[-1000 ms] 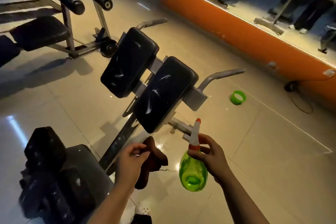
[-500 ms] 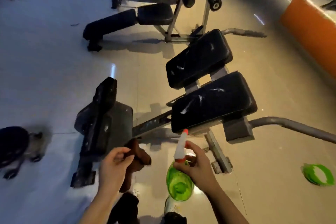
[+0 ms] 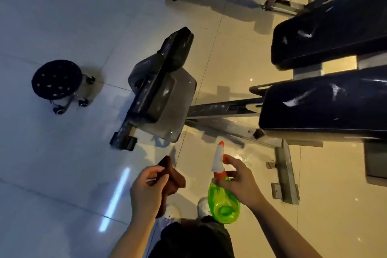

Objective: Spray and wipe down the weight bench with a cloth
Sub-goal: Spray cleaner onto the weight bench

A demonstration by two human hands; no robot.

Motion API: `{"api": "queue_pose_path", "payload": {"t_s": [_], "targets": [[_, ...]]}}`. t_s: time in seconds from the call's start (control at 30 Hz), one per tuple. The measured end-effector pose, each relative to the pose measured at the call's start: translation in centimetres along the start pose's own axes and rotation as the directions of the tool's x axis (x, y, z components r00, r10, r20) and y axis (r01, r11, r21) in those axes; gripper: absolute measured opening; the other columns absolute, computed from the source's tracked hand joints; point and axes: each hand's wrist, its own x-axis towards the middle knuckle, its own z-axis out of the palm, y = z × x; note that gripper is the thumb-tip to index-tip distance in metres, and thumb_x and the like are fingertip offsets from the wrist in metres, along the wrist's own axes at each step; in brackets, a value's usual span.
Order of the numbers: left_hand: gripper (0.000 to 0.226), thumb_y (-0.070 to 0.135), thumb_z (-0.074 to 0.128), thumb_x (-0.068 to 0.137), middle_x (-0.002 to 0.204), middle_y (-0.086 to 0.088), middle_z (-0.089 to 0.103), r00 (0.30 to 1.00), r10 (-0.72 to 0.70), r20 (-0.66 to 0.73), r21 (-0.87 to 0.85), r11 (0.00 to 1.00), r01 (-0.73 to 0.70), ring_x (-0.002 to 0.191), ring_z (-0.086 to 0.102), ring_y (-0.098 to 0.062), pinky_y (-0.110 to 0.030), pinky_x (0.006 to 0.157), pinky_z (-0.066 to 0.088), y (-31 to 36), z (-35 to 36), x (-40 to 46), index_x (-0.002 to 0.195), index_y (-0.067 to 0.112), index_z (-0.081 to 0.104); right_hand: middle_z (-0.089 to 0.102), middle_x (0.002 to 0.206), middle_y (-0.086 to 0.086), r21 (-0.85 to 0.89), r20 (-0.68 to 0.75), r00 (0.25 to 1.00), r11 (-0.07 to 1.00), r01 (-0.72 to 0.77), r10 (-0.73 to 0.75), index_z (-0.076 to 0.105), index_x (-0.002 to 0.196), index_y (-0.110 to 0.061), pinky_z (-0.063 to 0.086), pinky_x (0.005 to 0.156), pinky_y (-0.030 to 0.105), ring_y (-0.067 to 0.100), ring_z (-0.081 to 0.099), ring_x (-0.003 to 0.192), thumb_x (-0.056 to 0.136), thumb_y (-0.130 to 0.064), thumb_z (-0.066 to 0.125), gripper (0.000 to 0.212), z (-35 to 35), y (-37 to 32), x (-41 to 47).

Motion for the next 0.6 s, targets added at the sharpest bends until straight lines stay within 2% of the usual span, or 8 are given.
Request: {"api": "queue_pose_path", "payload": {"t_s": [0.13, 0.17, 0.23, 0.4, 0.47, 0.53, 0.6], "targets": [[0.025, 0.002, 0.071, 0.082, 0.086, 0.011, 0.066, 0.992, 0.029, -0.125, -0.152, 0.987, -0.048, 0.084, 0.062, -0.005, -0.021, 0.072, 0.049, -5.0, 4.4, 5.2, 0.085, 0.026, 0.065, 0.061, 0.117, -0.004, -0.022, 0.025, 0.999, 0.999, -0.038, 0.039, 0.059, 0.125, -0.021, 0.055, 0.087, 0.033, 0.019, 0.062, 0.103, 0.057, -0.039, 0.084, 0.075, 2.3, 6.1, 7.6], [0.027, 0.0, 0.071, 0.082, 0.086, 0.01, 0.066, 0.988, 0.031, -0.152, -0.198, 0.978, -0.062, 0.083, 0.061, -0.004, -0.022, 0.073, 0.049, -6.4, 5.7, 6.6, 0.084, 0.026, 0.064, 0.064, 0.113, -0.004, -0.025, 0.029, 0.999, 0.999, -0.04, 0.041, 0.062, 0.122, -0.021, 0.055, 0.087, 0.034, 0.019, 0.062, 0.101, 0.058, -0.038, 0.085, 0.07, 3.1, 7.8, 9.9], [0.029, -0.001, 0.07, 0.082, 0.086, 0.011, 0.064, 0.983, 0.016, -0.18, -0.269, 0.961, -0.065, 0.081, 0.059, -0.001, -0.023, 0.076, 0.048, -8.9, 8.0, 9.4, 0.083, 0.026, 0.064, 0.067, 0.104, -0.003, -0.013, 0.049, 0.998, 0.999, -0.032, 0.032, 0.068, 0.114, -0.021, 0.055, 0.085, 0.033, 0.018, 0.064, 0.097, 0.064, -0.025, 0.088, 0.054, 4.0, 10.6, 14.1], [0.023, 0.007, 0.072, 0.083, 0.086, 0.016, 0.063, 0.965, 0.038, -0.259, -0.283, 0.952, -0.113, 0.079, 0.058, 0.003, -0.023, 0.07, 0.049, -16.4, 13.5, 17.4, 0.086, 0.028, 0.064, 0.07, 0.082, -0.006, 0.102, 0.024, 0.999, 0.995, 0.023, -0.026, 0.073, 0.091, -0.025, 0.056, 0.077, 0.028, 0.012, 0.066, 0.084, 0.066, -0.006, 0.085, 0.034, 6.6, 17.5, 21.9], [0.02, 0.008, 0.071, 0.085, 0.085, 0.017, 0.061, 0.96, 0.06, -0.274, -0.298, 0.944, -0.144, 0.077, 0.056, 0.004, -0.014, 0.06, 0.044, -18.2, 14.9, 19.6, 0.089, 0.026, 0.064, 0.071, 0.087, -0.005, 0.155, 0.021, 0.996, 0.985, 0.079, -0.083, 0.073, 0.097, -0.021, 0.057, 0.082, 0.034, 0.019, 0.067, 0.092, 0.062, -0.012, 0.088, 0.04, 7.3, 19.8, 24.0], [0.019, 0.007, 0.07, 0.085, 0.083, 0.018, 0.061, 0.946, 0.128, -0.297, -0.302, 0.928, -0.221, 0.07, 0.059, 0.005, -0.007, 0.052, 0.044, -19.4, 15.9, 21.5, 0.089, 0.024, 0.065, 0.071, 0.099, 0.002, 0.184, 0.043, 0.989, 0.974, 0.13, -0.141, 0.069, 0.11, -0.019, 0.056, 0.089, 0.043, 0.027, 0.066, 0.1, 0.052, -0.031, 0.088, 0.062, 8.0, 21.4, 26.1], [0.022, 0.008, 0.07, 0.084, 0.081, 0.019, 0.063, 0.932, 0.197, -0.306, -0.289, 0.913, -0.288, 0.067, 0.061, 0.009, -0.008, 0.053, 0.048, -20.4, 16.5, 22.8, 0.084, 0.029, 0.064, 0.069, 0.107, 0.007, 0.176, 0.067, 0.976, 0.965, 0.193, -0.207, 0.065, 0.119, -0.018, 0.054, 0.092, 0.047, 0.031, 0.065, 0.104, 0.047, -0.039, 0.087, 0.078, 8.8, 22.2, 28.4]]}}
